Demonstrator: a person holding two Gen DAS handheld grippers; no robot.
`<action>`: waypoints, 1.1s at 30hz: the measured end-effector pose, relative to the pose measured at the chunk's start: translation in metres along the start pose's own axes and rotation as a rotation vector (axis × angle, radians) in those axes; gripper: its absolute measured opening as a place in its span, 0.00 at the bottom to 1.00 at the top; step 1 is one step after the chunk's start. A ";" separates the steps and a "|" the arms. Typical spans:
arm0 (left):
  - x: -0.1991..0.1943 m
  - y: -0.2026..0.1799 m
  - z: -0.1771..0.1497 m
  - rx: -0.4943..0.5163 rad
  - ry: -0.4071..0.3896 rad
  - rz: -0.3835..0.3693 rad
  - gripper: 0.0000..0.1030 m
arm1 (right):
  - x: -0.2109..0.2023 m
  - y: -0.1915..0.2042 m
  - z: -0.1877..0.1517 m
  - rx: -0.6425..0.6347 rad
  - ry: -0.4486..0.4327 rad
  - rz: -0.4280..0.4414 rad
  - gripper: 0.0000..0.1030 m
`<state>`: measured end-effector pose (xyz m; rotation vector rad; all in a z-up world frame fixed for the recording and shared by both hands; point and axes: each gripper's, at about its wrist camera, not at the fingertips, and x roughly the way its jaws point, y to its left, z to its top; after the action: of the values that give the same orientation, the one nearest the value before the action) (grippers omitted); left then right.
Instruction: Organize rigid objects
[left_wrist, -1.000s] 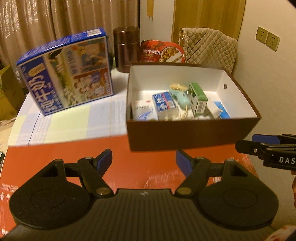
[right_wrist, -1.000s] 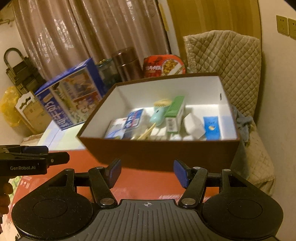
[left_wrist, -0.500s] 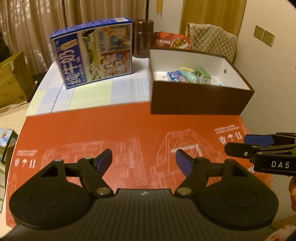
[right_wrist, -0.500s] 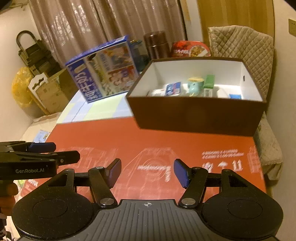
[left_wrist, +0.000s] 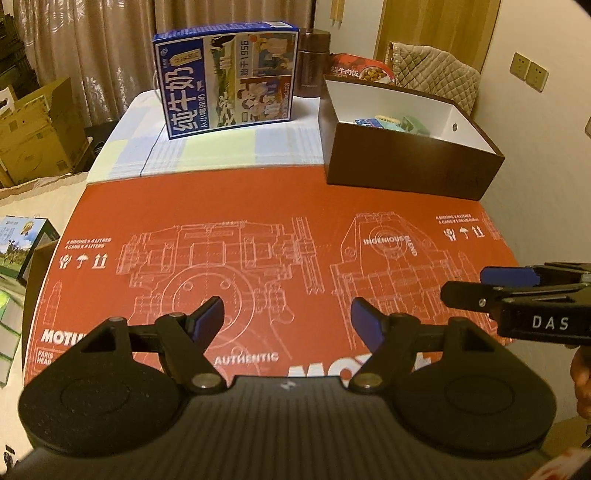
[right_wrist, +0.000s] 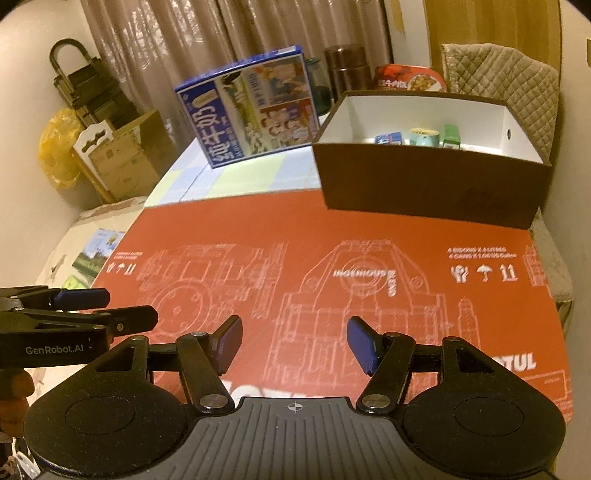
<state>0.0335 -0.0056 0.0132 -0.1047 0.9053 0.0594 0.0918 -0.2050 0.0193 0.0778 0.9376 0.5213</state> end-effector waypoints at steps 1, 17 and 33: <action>-0.002 0.001 -0.002 -0.001 -0.001 0.000 0.71 | 0.000 0.003 -0.003 -0.001 0.002 0.001 0.58; -0.024 0.013 -0.026 0.006 -0.015 -0.012 0.71 | -0.011 0.030 -0.031 -0.001 0.003 -0.009 0.58; -0.027 0.018 -0.033 0.006 -0.016 -0.015 0.71 | -0.010 0.037 -0.035 -0.007 0.008 -0.013 0.58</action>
<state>-0.0109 0.0080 0.0130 -0.1059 0.8884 0.0434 0.0453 -0.1825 0.0165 0.0627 0.9435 0.5130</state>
